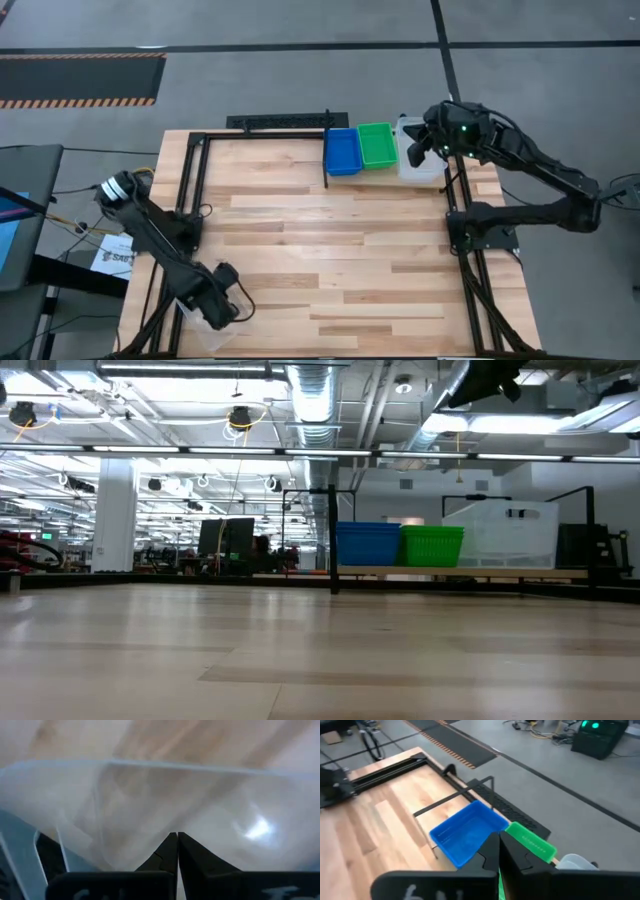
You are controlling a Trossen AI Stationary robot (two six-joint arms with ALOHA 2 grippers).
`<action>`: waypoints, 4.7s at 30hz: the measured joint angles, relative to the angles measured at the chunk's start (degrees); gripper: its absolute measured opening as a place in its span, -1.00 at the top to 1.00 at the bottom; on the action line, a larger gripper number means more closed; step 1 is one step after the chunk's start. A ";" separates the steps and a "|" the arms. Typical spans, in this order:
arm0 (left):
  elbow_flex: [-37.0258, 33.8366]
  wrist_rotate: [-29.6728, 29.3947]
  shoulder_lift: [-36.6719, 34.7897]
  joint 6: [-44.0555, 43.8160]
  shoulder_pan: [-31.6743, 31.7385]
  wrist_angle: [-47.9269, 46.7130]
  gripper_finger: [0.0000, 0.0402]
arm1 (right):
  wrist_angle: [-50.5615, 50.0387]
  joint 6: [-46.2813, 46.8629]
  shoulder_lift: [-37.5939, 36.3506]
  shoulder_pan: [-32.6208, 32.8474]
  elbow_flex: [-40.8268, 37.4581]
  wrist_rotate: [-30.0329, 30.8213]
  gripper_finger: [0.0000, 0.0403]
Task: Stack baskets on shelf by color
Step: Stack the transparent bins on top of the transparent bins on the shelf
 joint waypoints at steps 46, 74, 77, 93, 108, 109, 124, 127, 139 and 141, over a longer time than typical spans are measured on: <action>30.39 -26.77 -15.84 64.56 40.25 2.12 0.93 | 0.25 -15.80 25.14 28.70 -0.09 -22.16 -0.06; 29.98 -36.50 -23.59 46.13 31.48 -12.39 0.18 | -0.61 -24.60 49.19 39.53 1.87 -14.91 0.15; 29.98 -36.49 -23.59 46.11 31.48 -12.68 0.18 | -0.76 -24.72 49.17 39.35 1.88 -12.83 0.49; 29.98 -36.49 -23.59 46.11 31.48 -16.15 0.18 | -20.42 -23.06 43.99 41.09 22.70 -20.95 0.99; 29.98 -37.72 -23.57 46.70 31.48 -16.27 0.18 | -50.52 -8.77 22.49 28.31 34.37 15.26 1.00; 29.98 -37.74 -23.58 46.70 31.48 -16.27 0.18 | -49.19 -10.52 21.10 26.62 32.10 15.11 1.00; 29.98 -41.69 -23.59 44.78 31.50 -16.40 0.18 | -40.56 -33.25 5.32 3.75 7.18 6.34 1.00; 29.98 -42.52 -23.59 44.67 31.50 -16.42 0.18 | -38.85 -36.54 5.46 1.39 4.77 5.79 1.00; 29.98 -43.29 -23.59 43.21 31.50 -16.42 0.18 | -34.05 -45.98 5.50 -8.68 0.49 -1.37 1.00; 29.98 -43.33 -23.59 43.21 31.52 -16.42 0.18 | -33.90 -46.99 5.37 -9.86 0.09 -2.46 1.00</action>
